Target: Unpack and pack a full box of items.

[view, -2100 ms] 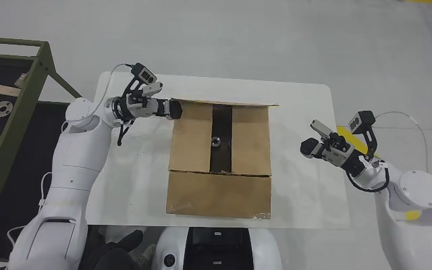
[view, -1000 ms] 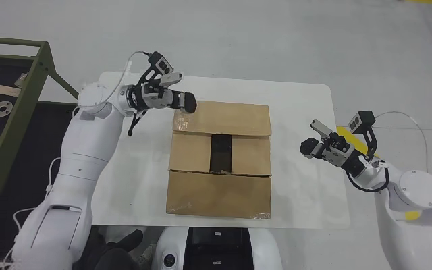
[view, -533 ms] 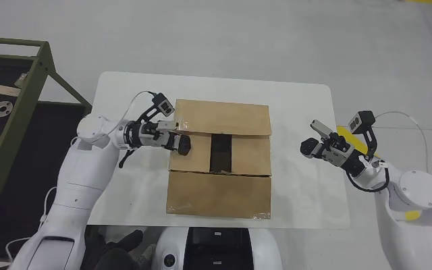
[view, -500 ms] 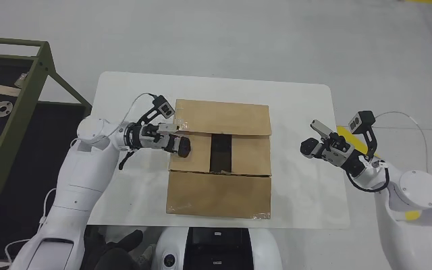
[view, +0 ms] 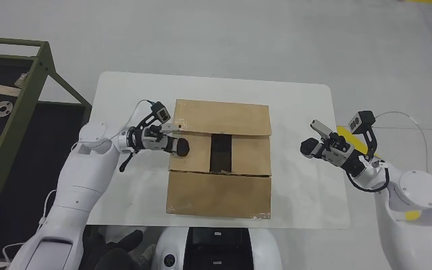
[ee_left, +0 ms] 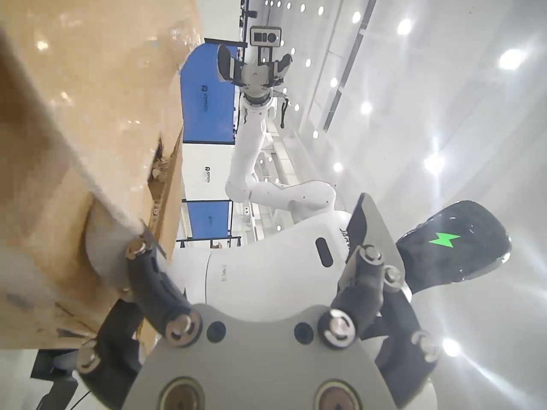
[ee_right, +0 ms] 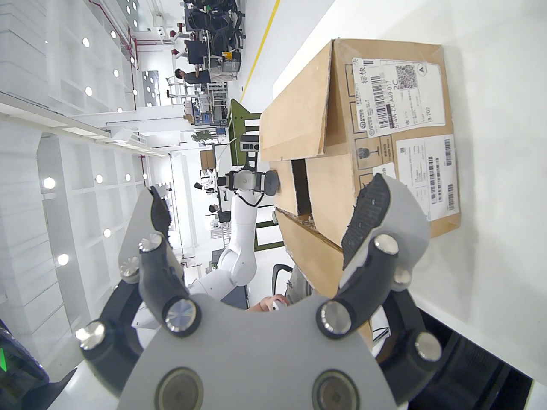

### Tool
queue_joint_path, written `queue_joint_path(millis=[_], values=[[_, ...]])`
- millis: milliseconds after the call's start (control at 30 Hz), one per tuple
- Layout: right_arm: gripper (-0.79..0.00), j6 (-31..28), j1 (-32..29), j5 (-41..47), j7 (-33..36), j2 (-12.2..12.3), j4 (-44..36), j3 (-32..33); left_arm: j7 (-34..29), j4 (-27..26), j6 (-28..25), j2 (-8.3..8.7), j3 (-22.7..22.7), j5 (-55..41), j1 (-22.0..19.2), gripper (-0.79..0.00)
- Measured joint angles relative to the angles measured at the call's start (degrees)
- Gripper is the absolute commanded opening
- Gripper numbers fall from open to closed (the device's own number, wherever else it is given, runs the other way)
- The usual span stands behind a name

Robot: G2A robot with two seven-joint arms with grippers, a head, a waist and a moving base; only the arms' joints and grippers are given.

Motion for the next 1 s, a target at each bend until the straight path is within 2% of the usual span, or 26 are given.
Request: queue_joint_path(millis=[433, 700, 1000], values=[[0.000, 0.0, 0.0, 0.0, 0.0, 0.0, 0.0, 0.0, 4.0, 7.1, -5.7, -1.14, 2.1, -2.3, -5.0, 0.000], [0.000, 0.0, 0.0, 0.0, 0.0, 0.0, 0.0, 0.0, 3.6, 7.8, -8.3, -1.81, 2.6, -5.3, -8.3, 0.000], [0.000, 0.0, 0.0, 0.0, 0.0, 0.0, 0.0, 0.0, 4.5, 9.3, -8.2, -2.86, 4.1, -8.8, -12.3, 0.000]])
